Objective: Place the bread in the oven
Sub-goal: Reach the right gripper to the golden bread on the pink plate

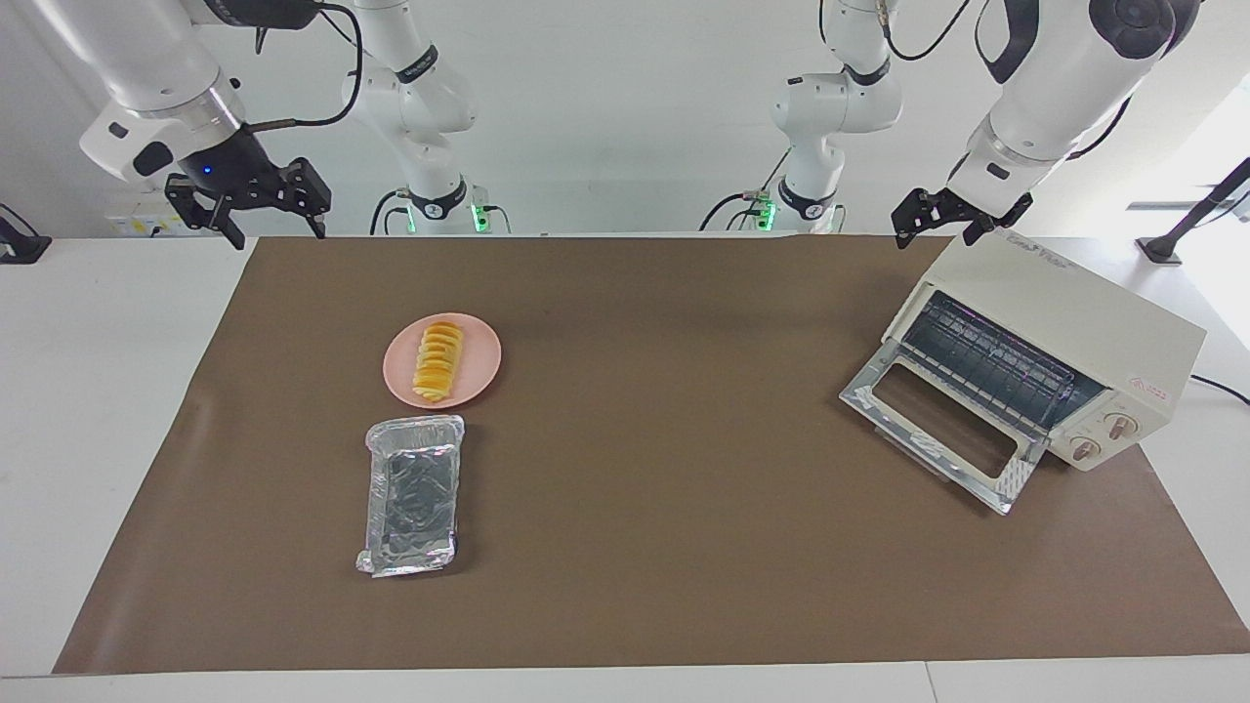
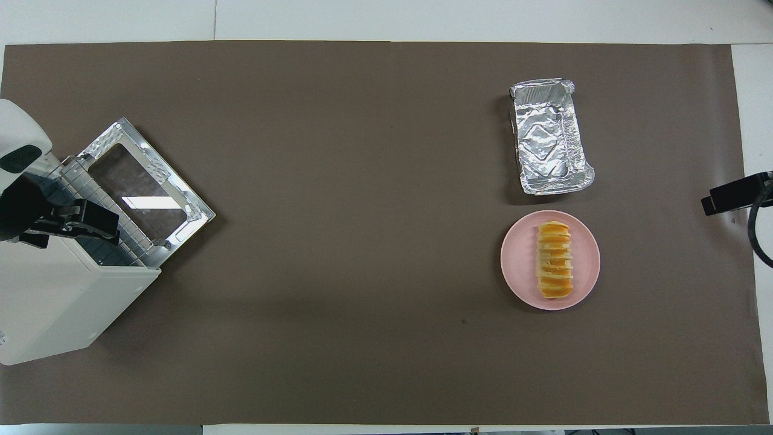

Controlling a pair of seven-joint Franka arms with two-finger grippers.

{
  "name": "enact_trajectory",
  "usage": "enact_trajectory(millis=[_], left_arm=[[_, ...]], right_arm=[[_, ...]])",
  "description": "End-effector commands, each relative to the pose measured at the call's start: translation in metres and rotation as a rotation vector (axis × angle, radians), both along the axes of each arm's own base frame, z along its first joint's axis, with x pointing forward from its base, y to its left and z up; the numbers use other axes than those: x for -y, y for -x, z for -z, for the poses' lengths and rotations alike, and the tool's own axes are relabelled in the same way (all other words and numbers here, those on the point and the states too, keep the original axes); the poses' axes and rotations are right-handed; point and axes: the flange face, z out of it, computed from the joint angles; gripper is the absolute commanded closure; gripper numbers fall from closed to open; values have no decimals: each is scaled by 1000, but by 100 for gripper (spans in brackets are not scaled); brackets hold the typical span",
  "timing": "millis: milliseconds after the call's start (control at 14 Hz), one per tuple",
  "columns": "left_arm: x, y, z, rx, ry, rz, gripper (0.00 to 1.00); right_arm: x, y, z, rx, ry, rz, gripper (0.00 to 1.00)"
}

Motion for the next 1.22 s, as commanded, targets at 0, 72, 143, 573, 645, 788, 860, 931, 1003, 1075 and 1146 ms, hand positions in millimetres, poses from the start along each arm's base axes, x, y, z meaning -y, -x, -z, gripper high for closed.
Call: enact_trajectory(millis=[0,72,143,573,645,788,860,931,1003,1075,1146], left_arm=[[-2,5,-6,1,5,-2,0],[-2,5,-6,1,5,-2,0],[-2,5,-6,1,4,-2,0],[-2,5,-6,1,4,-2,0],[-2,5,-6,1,4,-2,0],[-2,5,-5,1,4,-2,0],[-2,5,-6,1,4,-2,0],[-2,5,-6,1,5,-2,0],[-2,5,-6,1,4,-2,0],[-2,5,-6,1,5,-2,0],[-2,5,-6,1,4,-2,0]], right_arm=[[3,6,0,2,9,-24,0],[2,6,-1,4,10,-25,0],[1,6,-1,4,10,-27,0],[-3,30,27,-67,10,-29,0],[-7,42,44,-84,13,-29,0],[-16,61,72,-70,22,-43,0],[-24,72,87,-55,30,-54,0],[-34,81,103,-44,36,-68,0],[-42,87,117,-38,38,-83,0],[-46,89,129,-38,40,-85,0],[-52,90,144,-33,42,-85,0]])
